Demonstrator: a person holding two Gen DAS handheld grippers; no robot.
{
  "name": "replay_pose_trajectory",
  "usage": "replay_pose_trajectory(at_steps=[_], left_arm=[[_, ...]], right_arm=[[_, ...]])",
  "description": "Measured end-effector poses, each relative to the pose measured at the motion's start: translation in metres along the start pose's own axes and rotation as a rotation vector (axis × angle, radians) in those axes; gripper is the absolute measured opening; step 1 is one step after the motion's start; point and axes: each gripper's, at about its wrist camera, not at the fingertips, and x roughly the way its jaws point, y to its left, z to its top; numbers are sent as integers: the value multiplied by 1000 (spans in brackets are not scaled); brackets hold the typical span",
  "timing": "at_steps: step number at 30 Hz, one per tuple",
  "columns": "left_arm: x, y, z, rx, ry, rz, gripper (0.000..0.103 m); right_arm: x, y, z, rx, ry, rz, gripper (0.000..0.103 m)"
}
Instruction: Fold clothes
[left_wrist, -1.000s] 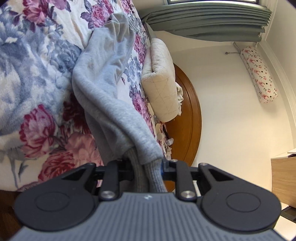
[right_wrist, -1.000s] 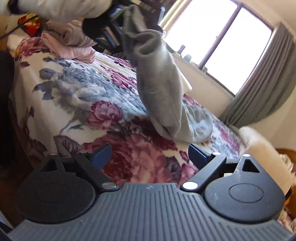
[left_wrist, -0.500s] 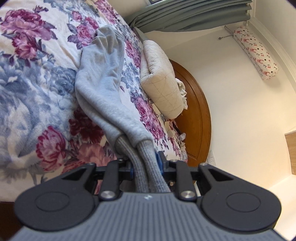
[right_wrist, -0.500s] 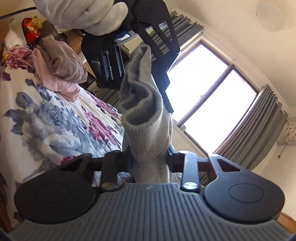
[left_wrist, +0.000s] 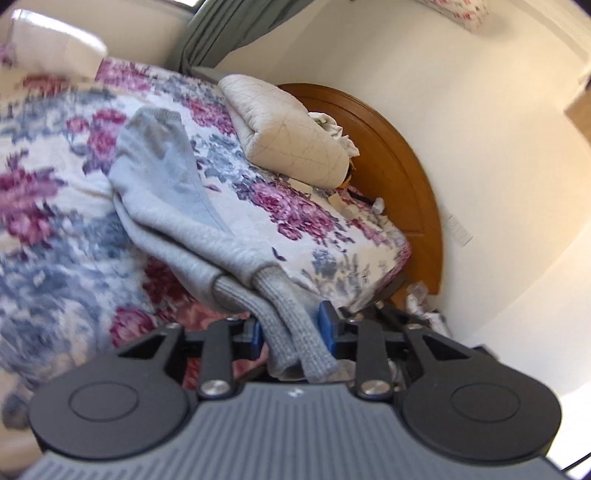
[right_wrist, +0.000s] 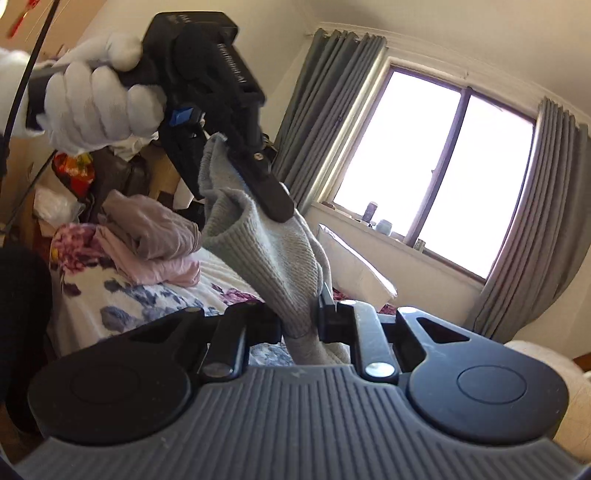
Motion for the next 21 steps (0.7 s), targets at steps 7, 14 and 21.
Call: replay_pose_trajectory(at_steps=[7,14,21], left_arm=[[17,-44,-28,552,-66,427,72],[52,-21,-31,628,-35,550,72],[52,-4,-3,631,-157,584,74]], right_arm=[[35,-50,8,212,59,-65,14],[86,-102,32,418,120,-36,14],[127,-127,29,576,226,39,14]])
